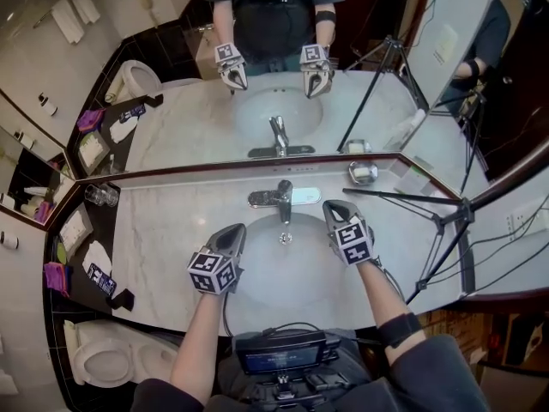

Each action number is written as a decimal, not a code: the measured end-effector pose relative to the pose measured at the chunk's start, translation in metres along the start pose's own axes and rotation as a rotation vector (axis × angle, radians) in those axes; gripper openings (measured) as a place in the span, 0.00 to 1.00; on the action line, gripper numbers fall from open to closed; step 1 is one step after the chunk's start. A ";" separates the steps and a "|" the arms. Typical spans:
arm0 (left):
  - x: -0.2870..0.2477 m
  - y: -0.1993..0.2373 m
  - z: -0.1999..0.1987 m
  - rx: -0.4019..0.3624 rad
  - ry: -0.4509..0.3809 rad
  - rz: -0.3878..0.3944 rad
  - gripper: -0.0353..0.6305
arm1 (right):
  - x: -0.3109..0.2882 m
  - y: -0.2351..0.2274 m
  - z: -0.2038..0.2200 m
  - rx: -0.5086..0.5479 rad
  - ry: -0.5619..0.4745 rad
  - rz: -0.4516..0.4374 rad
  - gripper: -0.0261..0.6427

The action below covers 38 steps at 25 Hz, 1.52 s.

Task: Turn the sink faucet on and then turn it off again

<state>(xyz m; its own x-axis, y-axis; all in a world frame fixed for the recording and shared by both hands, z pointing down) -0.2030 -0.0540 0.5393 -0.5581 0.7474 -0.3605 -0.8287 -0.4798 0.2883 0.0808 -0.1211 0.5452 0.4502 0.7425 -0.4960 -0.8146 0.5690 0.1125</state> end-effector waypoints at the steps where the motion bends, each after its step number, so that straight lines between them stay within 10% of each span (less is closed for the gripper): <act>1: 0.000 0.000 0.000 -0.002 -0.001 -0.002 0.05 | 0.006 -0.002 0.004 -0.034 -0.006 0.005 0.07; 18: 0.002 -0.008 -0.007 -0.081 0.001 -0.027 0.05 | 0.032 -0.008 0.059 -0.124 0.008 0.039 0.07; 38: -0.001 0.009 -0.015 -0.065 0.002 -0.050 0.05 | -0.084 0.057 0.006 0.618 0.044 -0.083 0.32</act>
<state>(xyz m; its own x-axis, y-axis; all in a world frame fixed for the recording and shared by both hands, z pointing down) -0.2108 -0.0659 0.5292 -0.5159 0.7702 -0.3749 -0.8565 -0.4708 0.2115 -0.0013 -0.1488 0.5981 0.4770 0.6792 -0.5578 -0.4097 0.7333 0.5426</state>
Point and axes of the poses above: the fingertips, and each gripper's own axes: x backward along the fingers, y to its left, z out of its underside, the point moved 6 cm from there along x, backward along the fingers, and after that the axes turned 2 degrees about z, right-handed, at the moved point
